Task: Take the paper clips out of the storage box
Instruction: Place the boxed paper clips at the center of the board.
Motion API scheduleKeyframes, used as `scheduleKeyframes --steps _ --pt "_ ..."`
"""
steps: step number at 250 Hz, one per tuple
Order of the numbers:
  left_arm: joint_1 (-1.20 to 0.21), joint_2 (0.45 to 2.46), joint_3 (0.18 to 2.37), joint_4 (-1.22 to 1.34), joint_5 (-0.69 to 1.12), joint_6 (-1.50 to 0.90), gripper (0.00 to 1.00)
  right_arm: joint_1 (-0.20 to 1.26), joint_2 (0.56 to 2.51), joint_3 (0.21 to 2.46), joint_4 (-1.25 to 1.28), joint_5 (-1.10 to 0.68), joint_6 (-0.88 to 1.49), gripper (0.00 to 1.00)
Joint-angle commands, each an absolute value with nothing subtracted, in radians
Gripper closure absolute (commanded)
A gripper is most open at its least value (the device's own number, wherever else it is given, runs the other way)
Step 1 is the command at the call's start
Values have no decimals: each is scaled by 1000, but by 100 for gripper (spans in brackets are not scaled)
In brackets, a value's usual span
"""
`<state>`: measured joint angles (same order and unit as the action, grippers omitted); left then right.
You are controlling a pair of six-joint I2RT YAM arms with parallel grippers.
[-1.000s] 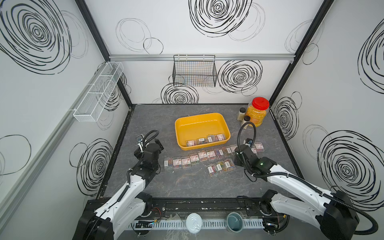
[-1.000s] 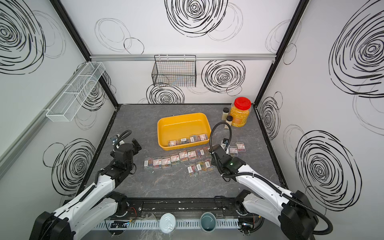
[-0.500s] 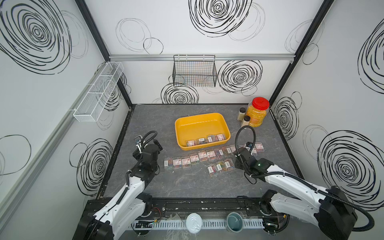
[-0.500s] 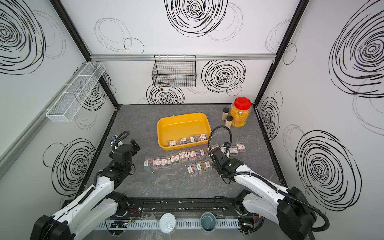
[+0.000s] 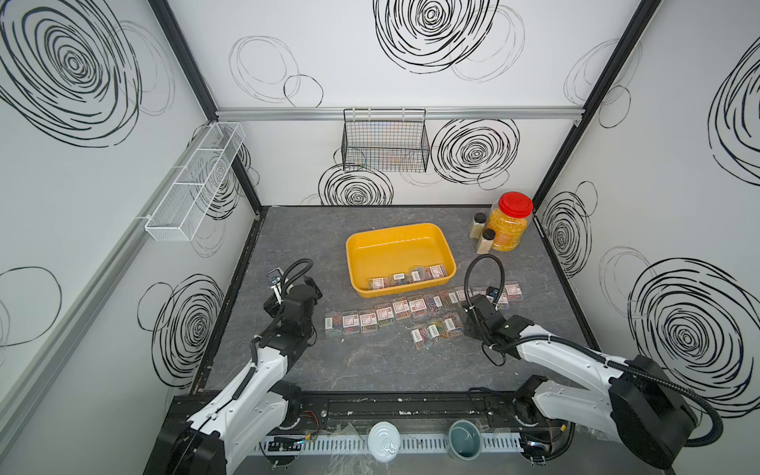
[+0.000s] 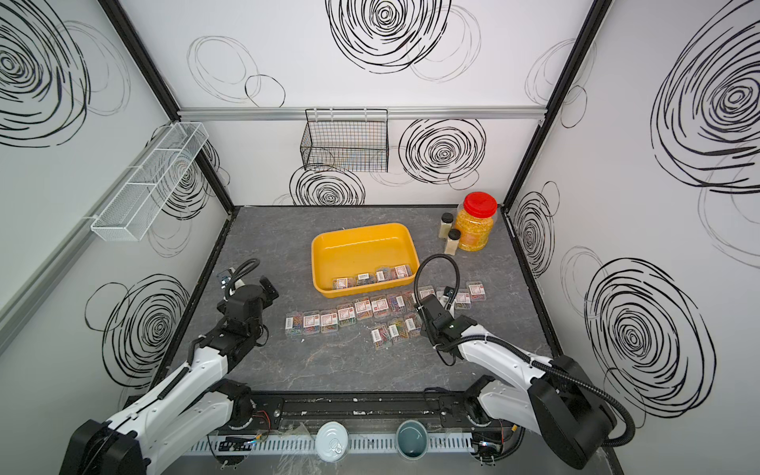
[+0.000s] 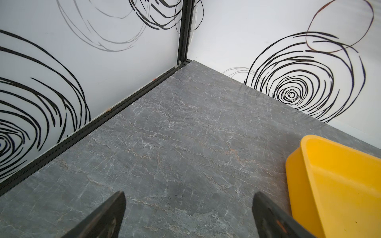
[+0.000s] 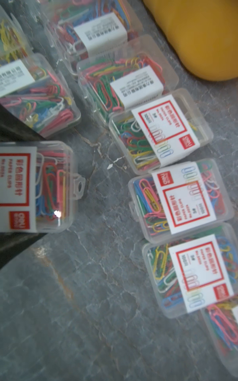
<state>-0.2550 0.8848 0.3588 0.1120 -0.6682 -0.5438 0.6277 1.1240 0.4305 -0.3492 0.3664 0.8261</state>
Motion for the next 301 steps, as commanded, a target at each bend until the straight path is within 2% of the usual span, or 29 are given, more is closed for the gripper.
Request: scheduleKeyframes --steps 1,99,153,195,224,301 --pt "-247 885 366 129 -663 -558 1 601 1084 410 -313 337 826 54" --pt "-249 888 367 127 -662 -558 1 540 1123 418 -262 297 789 52" --pt "-252 891 368 129 -660 -557 1 529 1140 424 -256 294 782 41" --pt "-252 885 366 129 -660 -557 1 506 1138 423 -242 263 769 40" --pt "-253 888 366 132 -659 -557 1 492 1139 425 -239 256 767 35" --pt "-261 891 370 129 -663 -554 1 474 1090 409 -212 193 746 34"
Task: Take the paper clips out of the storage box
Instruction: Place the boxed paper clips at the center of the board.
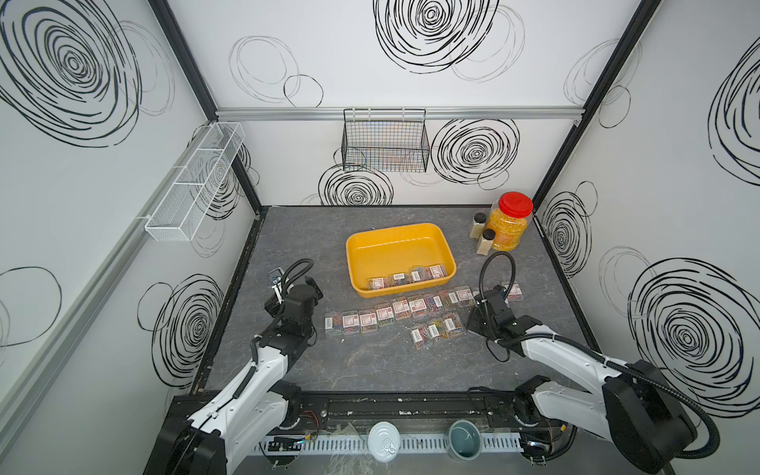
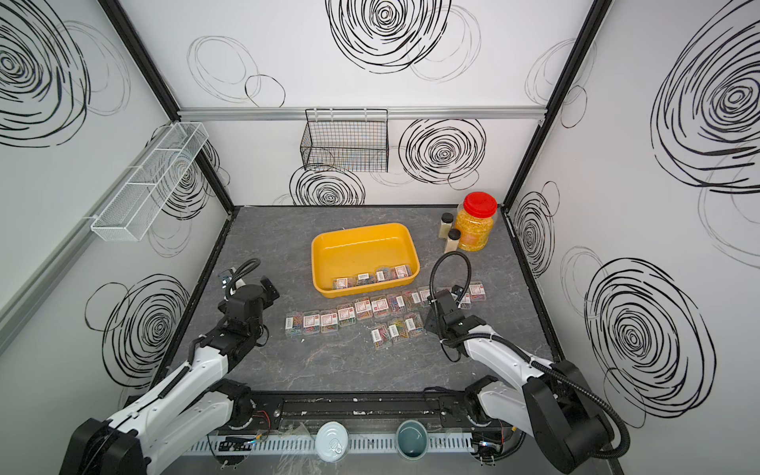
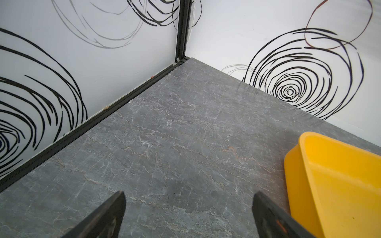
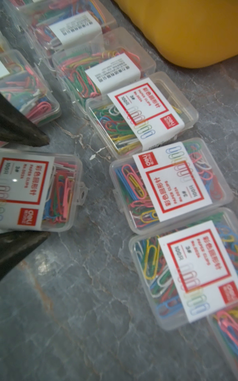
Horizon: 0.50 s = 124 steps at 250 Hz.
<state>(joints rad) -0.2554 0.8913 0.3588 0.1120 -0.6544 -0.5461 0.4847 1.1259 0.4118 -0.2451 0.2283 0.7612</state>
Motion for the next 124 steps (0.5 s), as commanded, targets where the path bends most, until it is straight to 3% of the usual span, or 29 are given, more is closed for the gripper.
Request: scheduleKeyframes --steps 1,124 --pt "-260 891 370 129 -664 -553 1 474 1089 408 -211 193 746 34" --pt "-273 904 376 129 -672 -548 1 468 1027 376 -153 108 728 33"
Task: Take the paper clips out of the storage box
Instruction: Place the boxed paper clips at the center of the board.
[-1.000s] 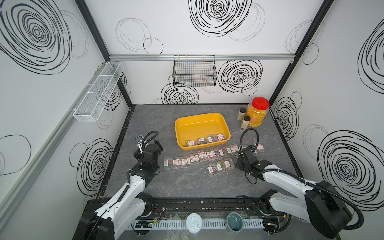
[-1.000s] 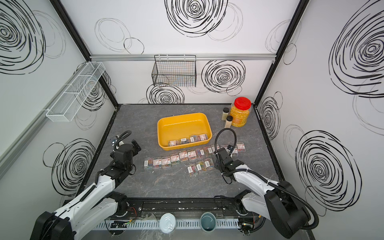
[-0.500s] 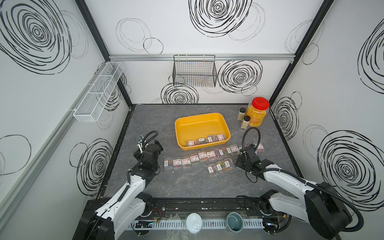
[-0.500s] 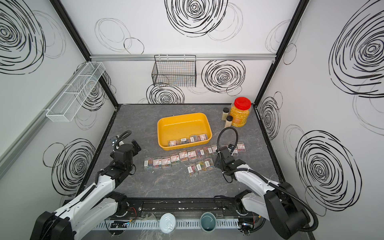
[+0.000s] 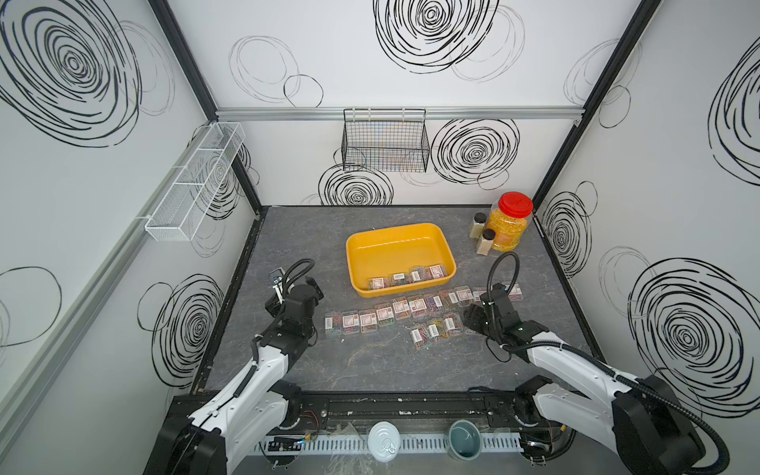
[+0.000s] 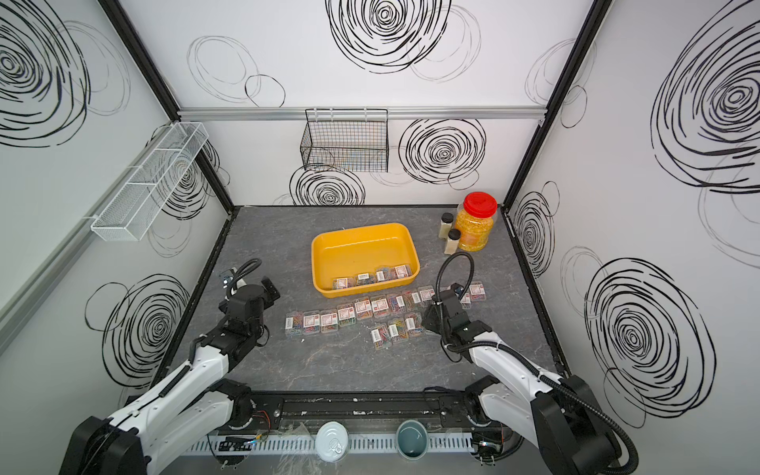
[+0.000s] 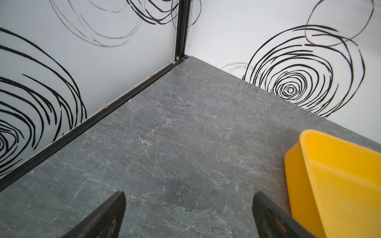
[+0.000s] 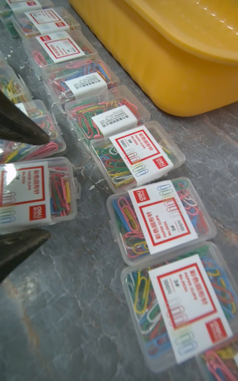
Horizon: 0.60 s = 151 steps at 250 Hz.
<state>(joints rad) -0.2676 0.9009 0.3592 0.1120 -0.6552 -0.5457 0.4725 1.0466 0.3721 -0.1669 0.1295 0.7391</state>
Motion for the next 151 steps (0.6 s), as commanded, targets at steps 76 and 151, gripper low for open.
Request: scheduleKeyframes --steps 76,151 --pt "-278 910 379 132 -673 -548 1 470 987 355 -119 78 719 32" --pt "-287 912 379 127 -684 -547 1 473 951 341 -107 57 708 30"
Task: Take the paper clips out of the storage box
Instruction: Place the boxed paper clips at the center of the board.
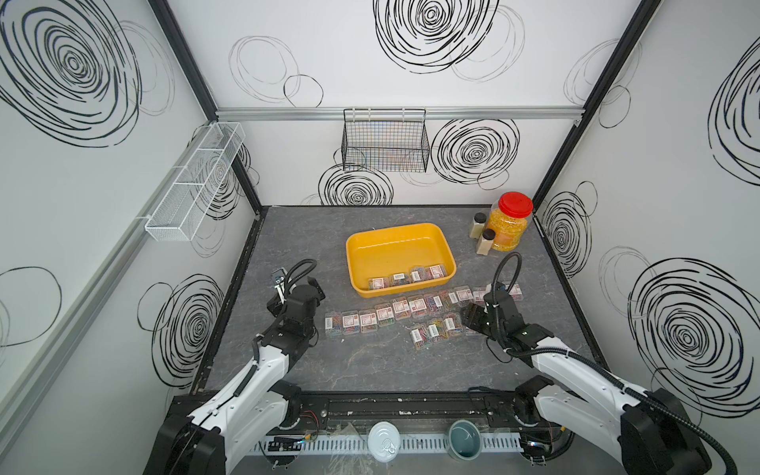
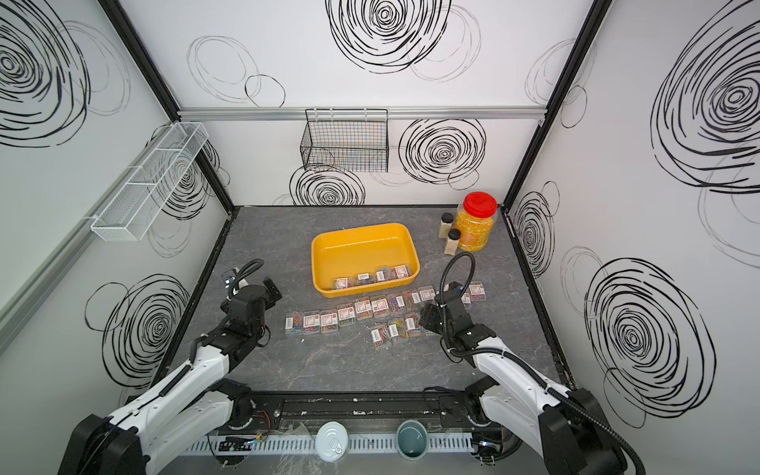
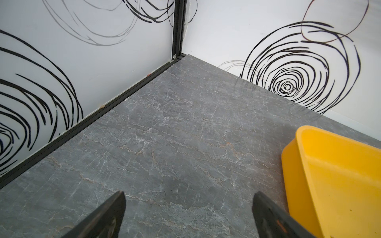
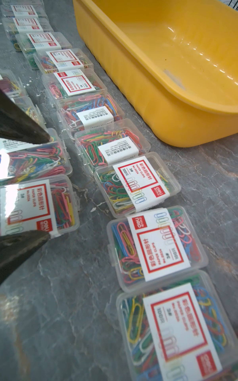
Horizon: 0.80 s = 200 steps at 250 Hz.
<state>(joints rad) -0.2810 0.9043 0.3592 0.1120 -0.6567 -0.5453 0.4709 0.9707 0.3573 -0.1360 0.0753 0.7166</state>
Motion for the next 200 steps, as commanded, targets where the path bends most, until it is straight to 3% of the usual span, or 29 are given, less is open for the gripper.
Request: scheduleKeyframes --steps 1,144,200 --pt "-287 911 379 127 -683 -547 1 473 951 341 -107 57 709 30" --pt "-339 891 369 155 -717 -512 1 487 815 460 -274 203 698 32" --pt "-390 840 341 182 -759 -486 1 608 795 586 -274 320 662 33"
